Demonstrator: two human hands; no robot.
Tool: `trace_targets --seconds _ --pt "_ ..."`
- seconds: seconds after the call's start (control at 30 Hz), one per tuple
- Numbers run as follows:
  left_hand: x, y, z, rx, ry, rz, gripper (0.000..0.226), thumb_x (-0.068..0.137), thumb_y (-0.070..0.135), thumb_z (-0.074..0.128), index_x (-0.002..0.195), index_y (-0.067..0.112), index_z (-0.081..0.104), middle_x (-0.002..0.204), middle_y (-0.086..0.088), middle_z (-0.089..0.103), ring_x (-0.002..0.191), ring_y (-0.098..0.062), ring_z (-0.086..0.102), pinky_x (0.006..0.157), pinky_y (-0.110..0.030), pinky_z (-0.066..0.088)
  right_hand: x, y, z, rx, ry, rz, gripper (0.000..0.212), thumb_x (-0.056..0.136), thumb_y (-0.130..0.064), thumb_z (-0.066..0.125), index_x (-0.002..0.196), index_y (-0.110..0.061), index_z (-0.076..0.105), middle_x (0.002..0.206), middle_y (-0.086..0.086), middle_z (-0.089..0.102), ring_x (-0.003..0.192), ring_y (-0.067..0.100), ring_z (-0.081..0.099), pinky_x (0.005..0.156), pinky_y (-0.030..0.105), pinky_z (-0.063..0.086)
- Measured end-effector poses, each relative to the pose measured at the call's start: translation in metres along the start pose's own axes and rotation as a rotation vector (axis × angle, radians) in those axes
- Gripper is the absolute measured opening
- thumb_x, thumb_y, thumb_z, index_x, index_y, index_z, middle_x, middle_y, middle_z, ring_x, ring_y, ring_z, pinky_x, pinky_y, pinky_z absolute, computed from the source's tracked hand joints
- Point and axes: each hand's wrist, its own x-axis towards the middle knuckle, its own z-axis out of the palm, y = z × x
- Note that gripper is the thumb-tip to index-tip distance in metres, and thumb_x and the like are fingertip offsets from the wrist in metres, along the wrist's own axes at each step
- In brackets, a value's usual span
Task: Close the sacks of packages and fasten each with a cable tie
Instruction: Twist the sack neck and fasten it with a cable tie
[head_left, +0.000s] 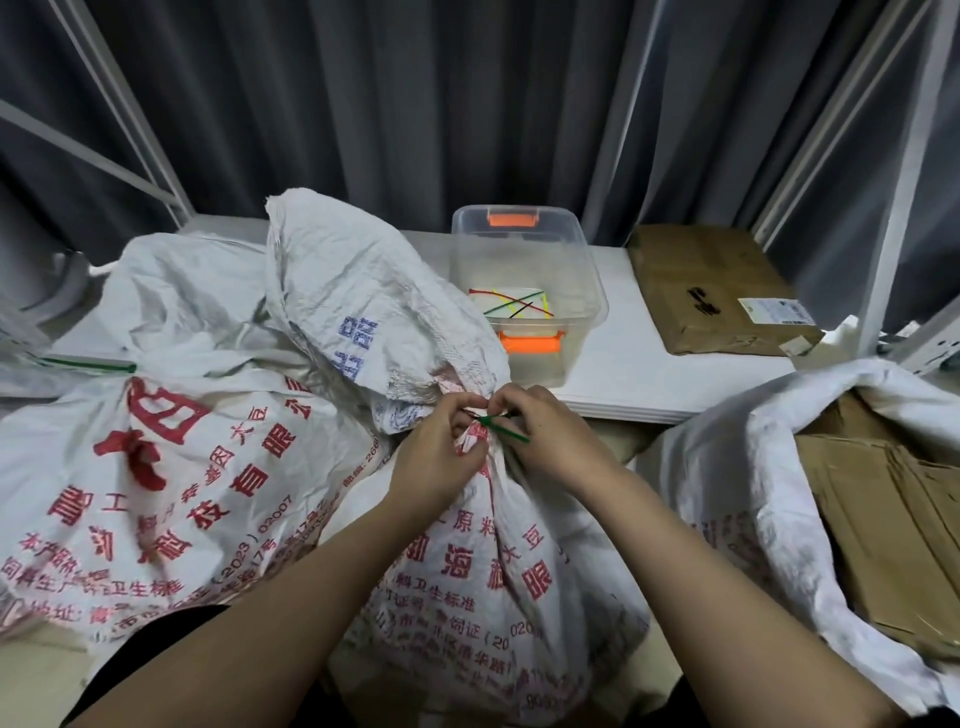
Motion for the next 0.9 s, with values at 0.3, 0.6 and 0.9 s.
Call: trace_targets --seconds 0.3,0.6,0.9 --pt "0.004 -0.007 -0.012 -0.018 -0.123 0.024 0.034 0.081 0.021 0.065 0.105 0.04 0.05 0.082 0.01 0.057 0.079 -0.007 0.056 0.079 -0.042 0.049 0.006 -0.001 -0.005 0.216 -0.026 -0.07 0.015 0.088 -0.011 0.066 0.079 -0.023 0.063 0.086 -0.005 0.054 0.081 0.01 0.052 0.077 0.024 0.041" --pt "0.008 -0.006 -0.017 0.028 -0.15 0.041 0.034 0.083 0.023 0.065 0.104 0.041 0.045 0.088 0.01 0.059 0.08 -0.003 0.056 0.076 -0.034 0.048 0.006 -0.005 -0.009 0.175 -0.011 -0.045 0.014 0.087 -0.017 0.067 0.079 -0.028 0.063 0.089 -0.009 0.051 0.081 0.007 0.053 0.083 0.028 0.043" --pt "0.004 -0.002 -0.021 0.126 -0.14 0.116 0.024 0.086 0.024 0.062 0.097 0.035 0.043 0.086 0.012 0.061 0.08 -0.004 0.058 0.073 -0.034 0.049 0.004 -0.009 -0.004 -0.041 -0.025 -0.037 0.004 0.093 -0.027 0.057 0.089 -0.028 0.056 0.103 -0.008 0.047 0.086 0.009 0.05 0.075 0.026 0.036"
